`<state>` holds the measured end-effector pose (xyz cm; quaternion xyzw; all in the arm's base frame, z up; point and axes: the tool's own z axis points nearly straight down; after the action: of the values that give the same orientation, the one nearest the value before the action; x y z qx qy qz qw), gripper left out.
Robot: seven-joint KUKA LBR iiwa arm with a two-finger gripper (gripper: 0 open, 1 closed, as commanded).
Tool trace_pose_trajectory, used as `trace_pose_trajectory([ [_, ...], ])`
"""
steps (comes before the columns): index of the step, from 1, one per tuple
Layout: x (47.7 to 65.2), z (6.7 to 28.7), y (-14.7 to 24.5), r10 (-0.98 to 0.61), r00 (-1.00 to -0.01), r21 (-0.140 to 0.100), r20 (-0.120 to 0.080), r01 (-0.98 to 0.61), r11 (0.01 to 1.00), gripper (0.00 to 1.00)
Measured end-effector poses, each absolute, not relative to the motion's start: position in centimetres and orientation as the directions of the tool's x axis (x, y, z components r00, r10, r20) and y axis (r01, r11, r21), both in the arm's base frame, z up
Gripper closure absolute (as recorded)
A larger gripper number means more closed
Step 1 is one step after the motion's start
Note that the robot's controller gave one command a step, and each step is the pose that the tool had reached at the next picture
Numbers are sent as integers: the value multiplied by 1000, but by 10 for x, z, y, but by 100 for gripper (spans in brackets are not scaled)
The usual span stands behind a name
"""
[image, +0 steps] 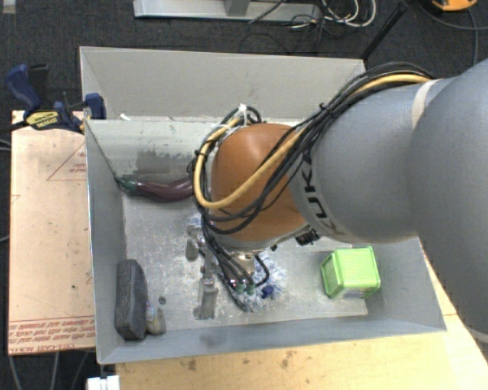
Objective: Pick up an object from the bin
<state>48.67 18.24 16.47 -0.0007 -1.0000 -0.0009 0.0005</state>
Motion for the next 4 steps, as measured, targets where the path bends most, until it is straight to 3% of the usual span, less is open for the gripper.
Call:
trace_pose_trajectory([
  [1, 487, 165, 182, 1, -1000, 2, 1, 1, 1000, 0],
  [2, 543, 181, 152, -26, -1000, 1, -1, -26, 1000, 0],
  [3, 571, 191, 136, 49, -999, 1, -6, 49, 999, 0],
  [4, 555, 172, 117, 92, -996, 3, -4, 92, 996, 0],
])
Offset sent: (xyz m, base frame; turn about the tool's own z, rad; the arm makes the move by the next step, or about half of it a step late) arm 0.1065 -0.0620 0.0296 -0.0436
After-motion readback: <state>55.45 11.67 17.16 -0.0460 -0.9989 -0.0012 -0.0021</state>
